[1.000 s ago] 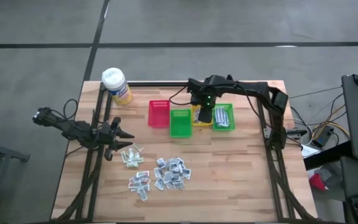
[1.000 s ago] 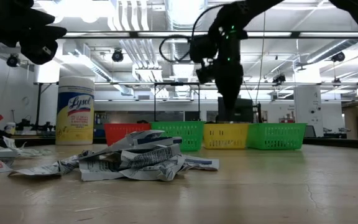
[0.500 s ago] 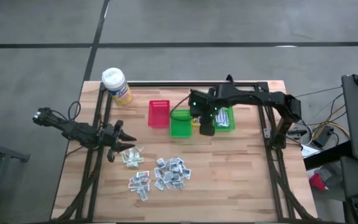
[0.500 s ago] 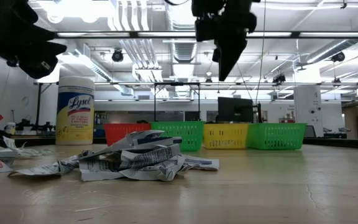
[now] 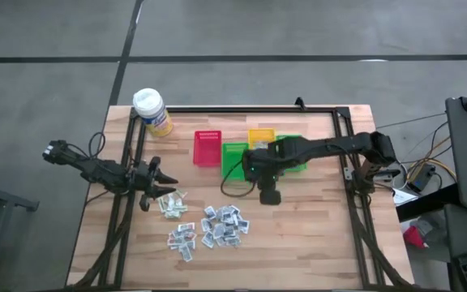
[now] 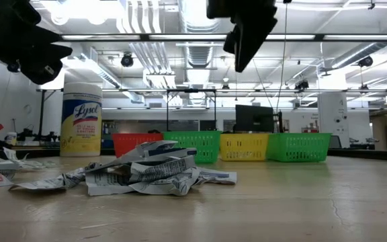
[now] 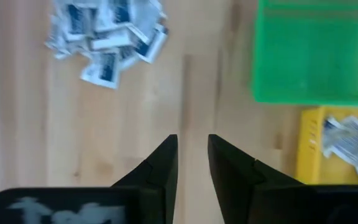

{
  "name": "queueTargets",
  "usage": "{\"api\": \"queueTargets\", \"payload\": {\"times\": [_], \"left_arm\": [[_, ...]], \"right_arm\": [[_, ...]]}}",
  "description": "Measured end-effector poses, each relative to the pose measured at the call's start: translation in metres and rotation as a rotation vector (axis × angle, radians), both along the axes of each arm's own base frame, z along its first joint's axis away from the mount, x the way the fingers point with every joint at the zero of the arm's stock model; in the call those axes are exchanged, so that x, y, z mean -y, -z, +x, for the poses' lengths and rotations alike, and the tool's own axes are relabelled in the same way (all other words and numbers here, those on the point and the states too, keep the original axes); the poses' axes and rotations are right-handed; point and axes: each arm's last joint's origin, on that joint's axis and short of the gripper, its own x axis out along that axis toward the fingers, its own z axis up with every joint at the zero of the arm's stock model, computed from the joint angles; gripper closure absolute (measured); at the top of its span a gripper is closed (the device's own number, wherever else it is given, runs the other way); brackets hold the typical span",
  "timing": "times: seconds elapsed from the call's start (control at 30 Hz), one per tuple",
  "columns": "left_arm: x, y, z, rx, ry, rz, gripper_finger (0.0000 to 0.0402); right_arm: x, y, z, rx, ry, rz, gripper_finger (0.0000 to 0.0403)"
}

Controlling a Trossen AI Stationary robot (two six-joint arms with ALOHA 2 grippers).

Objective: Pick & Place First Aid Supplies
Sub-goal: Put the alcohol pad into the yellow basket

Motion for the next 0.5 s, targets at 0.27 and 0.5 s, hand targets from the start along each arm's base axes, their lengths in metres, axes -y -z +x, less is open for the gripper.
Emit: {"api": "queueTargets", "payload": {"times": [0.27,0.5], "left_arm": [[0.000,0.000,0.000,0.000,0.000,-0.001,0.0271],[0.000,0.000,0.000,0.000,0.000,-0.001,0.0271]], "right_arm": [[-0.031,-0.004,0.008,0.108,0.055,0.066,0.0321],[-0.056,-0.008,0.011,0.165,0.115,0.137,0.0335]]}}
